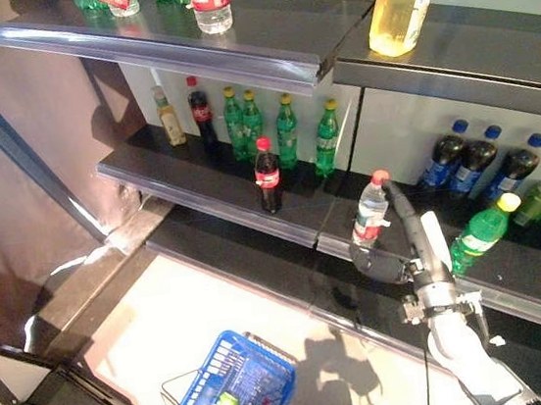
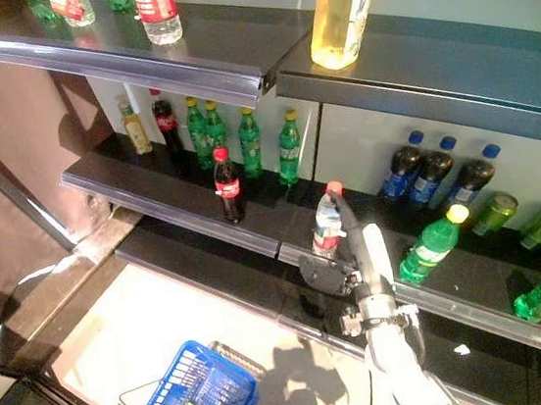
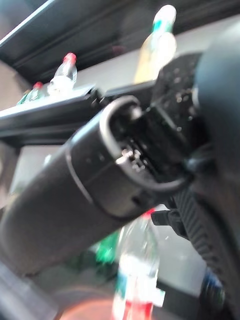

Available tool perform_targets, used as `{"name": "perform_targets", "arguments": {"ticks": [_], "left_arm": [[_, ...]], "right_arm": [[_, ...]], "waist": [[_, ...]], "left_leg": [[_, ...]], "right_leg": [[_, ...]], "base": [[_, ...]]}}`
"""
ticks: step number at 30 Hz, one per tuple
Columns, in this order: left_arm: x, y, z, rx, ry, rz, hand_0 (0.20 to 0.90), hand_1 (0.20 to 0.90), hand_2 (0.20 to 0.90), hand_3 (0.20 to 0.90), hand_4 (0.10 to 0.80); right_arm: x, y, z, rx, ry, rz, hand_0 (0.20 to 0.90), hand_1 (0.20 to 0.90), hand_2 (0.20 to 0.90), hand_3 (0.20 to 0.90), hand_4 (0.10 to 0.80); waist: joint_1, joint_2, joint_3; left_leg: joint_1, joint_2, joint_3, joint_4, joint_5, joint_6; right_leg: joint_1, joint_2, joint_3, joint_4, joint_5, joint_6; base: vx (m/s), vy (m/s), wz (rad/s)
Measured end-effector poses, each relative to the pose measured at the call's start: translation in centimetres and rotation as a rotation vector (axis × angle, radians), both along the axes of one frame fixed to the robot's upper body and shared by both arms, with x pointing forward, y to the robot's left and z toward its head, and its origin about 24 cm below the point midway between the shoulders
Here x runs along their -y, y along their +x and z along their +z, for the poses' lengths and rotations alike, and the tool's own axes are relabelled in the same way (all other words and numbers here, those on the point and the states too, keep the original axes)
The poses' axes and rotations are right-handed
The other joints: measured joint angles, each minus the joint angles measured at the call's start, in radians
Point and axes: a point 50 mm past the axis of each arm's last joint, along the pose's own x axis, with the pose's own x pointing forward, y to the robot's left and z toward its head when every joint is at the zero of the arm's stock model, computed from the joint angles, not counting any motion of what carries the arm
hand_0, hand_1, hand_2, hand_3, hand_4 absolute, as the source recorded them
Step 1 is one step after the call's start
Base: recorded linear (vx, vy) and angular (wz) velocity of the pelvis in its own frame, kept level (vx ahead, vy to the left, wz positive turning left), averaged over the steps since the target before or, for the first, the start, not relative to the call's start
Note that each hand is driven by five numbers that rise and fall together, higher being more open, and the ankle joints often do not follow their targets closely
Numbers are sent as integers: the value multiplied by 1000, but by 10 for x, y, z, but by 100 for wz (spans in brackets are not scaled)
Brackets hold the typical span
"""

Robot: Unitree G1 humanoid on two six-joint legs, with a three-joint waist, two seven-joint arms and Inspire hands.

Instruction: Pick up the drink and place into the basket.

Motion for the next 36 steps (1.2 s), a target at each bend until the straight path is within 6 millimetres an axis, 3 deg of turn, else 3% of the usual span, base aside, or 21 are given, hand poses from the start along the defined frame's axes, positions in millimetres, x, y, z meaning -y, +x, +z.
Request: {"name": "perform_targets", "arguments": {"ticks": [3, 8, 16, 26, 33, 36], "left_arm": [[1, 4, 1, 23, 5, -7, 300, 300, 300, 200, 100], [2, 11, 3, 54, 3, -14, 300, 300, 300, 200, 100], [9, 33, 8, 132, -8, -50, 300, 300, 300, 200, 100], [10, 71, 19, 233, -18, -55, 300, 300, 300, 200, 100], [14, 126, 40, 370, -27, -96, 300, 300, 300, 200, 100], [17, 140, 47, 405, -34, -104, 300, 300, 300, 200, 100]], "right_arm": [[3, 6, 9, 92, 30, -105, 900, 900, 900, 900, 800], [15, 8, 7, 131, 61, -275, 900, 900, 900, 900, 800], [22, 24, 3, 106, 30, -375, 900, 900, 900, 900, 800], [9, 49, 5, 96, 308, -510, 900, 900, 900, 900, 800], [2, 81, 50, 238, 475, -537, 900, 900, 900, 900, 800], [2, 88, 65, 272, 528, -527, 900, 900, 900, 900, 800]], "waist": [[14, 0, 23], [30, 11, 46], [34, 47, 136], [35, 50, 252], [42, 61, 380], [45, 61, 405]], "left_leg": [[3, -2, -5, 5, 0, 0], [-21, -7, -21, 18, -2, 1], [-69, -12, -33, 59, -6, 2], [-171, -21, -31, 157, -16, 6], [-321, -29, -16, 251, -17, 8], [-350, -29, -16, 264, -17, 8]], "right_leg": [[4, -1, -1, 3, -2, -1], [-5, -6, -10, 4, -1, -5], [-41, -13, -24, 30, 8, -2], [-139, -27, -16, 104, 2, -12], [-272, -39, 1, 141, 33, -18], [-294, -36, 5, 140, 50, -24]], "base": [[25, 51, 3], [-31, 41, 6], [-82, 18, 5], [-114, -6, -2], [-192, -34, -9], [-87, -11, -4]]}}
